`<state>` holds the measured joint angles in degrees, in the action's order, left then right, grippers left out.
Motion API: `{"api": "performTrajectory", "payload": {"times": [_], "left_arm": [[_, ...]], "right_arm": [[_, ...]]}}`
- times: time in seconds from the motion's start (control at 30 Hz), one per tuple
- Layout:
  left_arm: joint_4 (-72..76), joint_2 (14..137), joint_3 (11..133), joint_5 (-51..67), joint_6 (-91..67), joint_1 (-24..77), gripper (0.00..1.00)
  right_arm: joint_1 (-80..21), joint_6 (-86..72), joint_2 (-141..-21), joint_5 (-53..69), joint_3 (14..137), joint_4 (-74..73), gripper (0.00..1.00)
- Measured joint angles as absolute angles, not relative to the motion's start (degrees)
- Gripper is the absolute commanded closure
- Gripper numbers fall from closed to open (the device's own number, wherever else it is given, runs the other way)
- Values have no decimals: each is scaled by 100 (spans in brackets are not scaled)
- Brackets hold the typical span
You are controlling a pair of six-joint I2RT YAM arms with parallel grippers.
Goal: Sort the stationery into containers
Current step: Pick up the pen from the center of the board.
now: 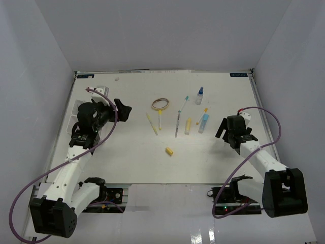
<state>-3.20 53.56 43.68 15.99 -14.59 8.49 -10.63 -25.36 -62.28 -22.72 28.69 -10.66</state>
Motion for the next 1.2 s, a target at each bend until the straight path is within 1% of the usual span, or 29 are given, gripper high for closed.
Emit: {"api": "performTrajectory", "payload": {"times": [0.03,0.17,0.23,0.37,0.47,0.53,0.57,0.6,0.63,0.67,0.7,0.77,0.8,0.97,1.03,1.2], "left_arm": [[-357,5310,4263,1614,-1439,888,2],[-558,5207,4139,1579,-1347,1085,2],[-587,5146,4139,1525,-1306,1197,2],[-609,5065,4139,1431,-1262,1363,2],[-633,5041,4139,1393,-1247,1411,2],[-648,5039,4139,1391,-1245,1413,2],[-650,5039,4139,1391,-1245,1413,2],[-650,5039,4139,1393,-1245,1417,2],[-648,5039,4139,1393,-1245,1424,2],[-648,5039,4139,1404,-1251,1424,2],[-650,5041,4139,1426,-1256,1431,2],[-655,5054,4139,1601,-1343,1441,2],[-670,5078,4143,1723,-1402,1441,2],[-884,5439,4460,2574,-1914,1450,2],[-928,5581,4624,2893,-2185,1455,2],[-950,5909,5054,3446,-2814,1712,2]], "right_arm": [[-1013,-2558,-6414,-2272,2917,-1070,10],[-932,-2661,-6965,-2257,3114,-1074,19],[-921,-2698,-7192,-2244,3201,-1057,27],[-908,-2770,-7535,-2224,3247,-1044,35],[-906,-2788,-7679,-2244,3306,-1026,37],[-906,-2794,-7743,-2259,3354,-1024,44],[-906,-2803,-7778,-2276,3369,-1013,48],[-906,-2808,-7813,-2285,3393,-998,56],[-906,-2812,-7850,-2303,3411,-963,62],[-906,-2814,-7887,-2320,3428,-913,66],[-906,-2808,-7920,-2329,3441,-882,78],[-906,-2797,-7948,-2349,3446,-812,89],[-906,-2788,-7946,-2359,3446,-801,92],[-974,-2609,-7703,-2309,3312,-810,92],[-1201,-2445,-7356,-2274,3210,-884,92],[-2497,-1857,-6302,-2086,3199,-764,92]]}}
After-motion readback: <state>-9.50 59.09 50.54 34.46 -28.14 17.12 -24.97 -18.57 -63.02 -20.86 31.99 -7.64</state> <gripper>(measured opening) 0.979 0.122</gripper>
